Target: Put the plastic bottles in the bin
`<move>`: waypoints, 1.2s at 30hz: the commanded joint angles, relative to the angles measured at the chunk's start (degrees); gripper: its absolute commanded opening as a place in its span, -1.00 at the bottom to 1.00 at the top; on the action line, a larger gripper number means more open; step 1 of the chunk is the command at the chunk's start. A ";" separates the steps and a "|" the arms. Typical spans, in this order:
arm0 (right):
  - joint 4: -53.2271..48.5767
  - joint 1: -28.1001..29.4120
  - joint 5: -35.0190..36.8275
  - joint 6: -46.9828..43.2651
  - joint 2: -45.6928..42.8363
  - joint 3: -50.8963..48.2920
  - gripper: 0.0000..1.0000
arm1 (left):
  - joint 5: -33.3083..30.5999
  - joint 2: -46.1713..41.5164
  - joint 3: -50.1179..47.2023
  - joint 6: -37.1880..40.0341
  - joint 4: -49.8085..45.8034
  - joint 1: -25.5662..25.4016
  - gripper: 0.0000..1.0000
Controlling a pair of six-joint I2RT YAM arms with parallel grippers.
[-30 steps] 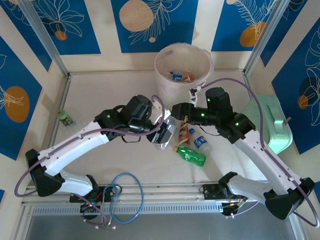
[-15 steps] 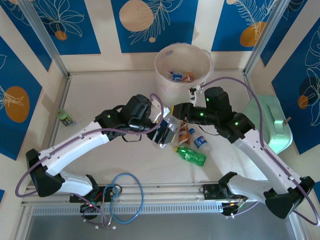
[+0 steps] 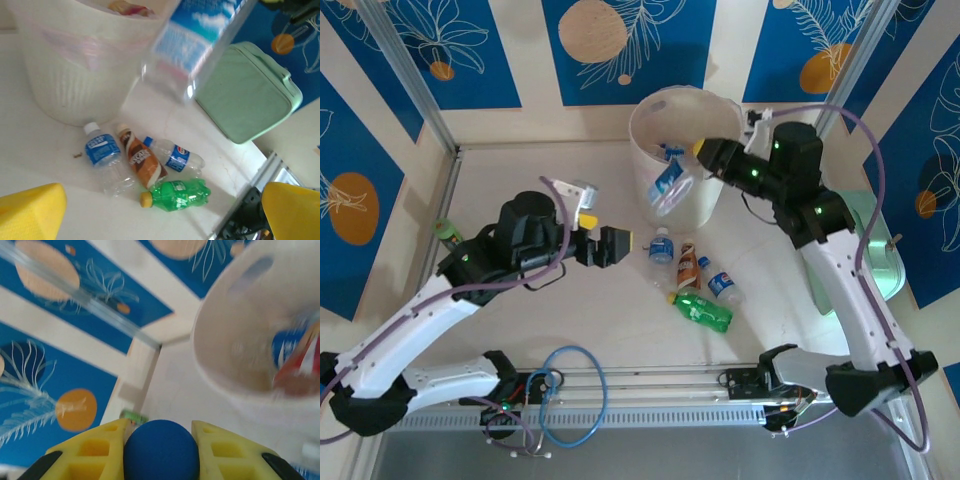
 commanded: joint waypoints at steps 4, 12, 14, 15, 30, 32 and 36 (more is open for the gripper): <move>11.30 -6.09 -1.05 4.20 10.73 8.07 -0.62 | -4.22 0.19 -2.92 -1.86 -2.17 1.77 1.00; 7.79 -8.36 -0.33 4.39 24.80 25.03 -0.51 | -5.59 -0.16 -6.63 -2.96 -2.34 3.71 0.99; 4.91 -8.43 -0.26 3.42 27.96 29.16 -0.33 | -5.88 0.25 -6.94 -3.27 -2.83 4.44 1.00; 3.28 -8.37 -0.33 2.73 29.40 30.99 -0.16 | -6.77 0.72 -6.99 -3.50 -3.68 4.86 1.00; -14.47 -3.52 3.65 -8.62 28.69 42.54 0.16 | -7.96 2.93 -4.95 -8.46 -13.05 8.83 1.00; -17.86 -1.07 5.93 -11.51 25.12 41.26 0.17 | -7.83 2.53 -5.04 -9.05 -13.79 8.88 1.00; -22.39 2.91 9.62 -13.66 15.01 33.20 0.20 | -7.21 0.98 -5.12 -10.36 -13.70 8.88 0.96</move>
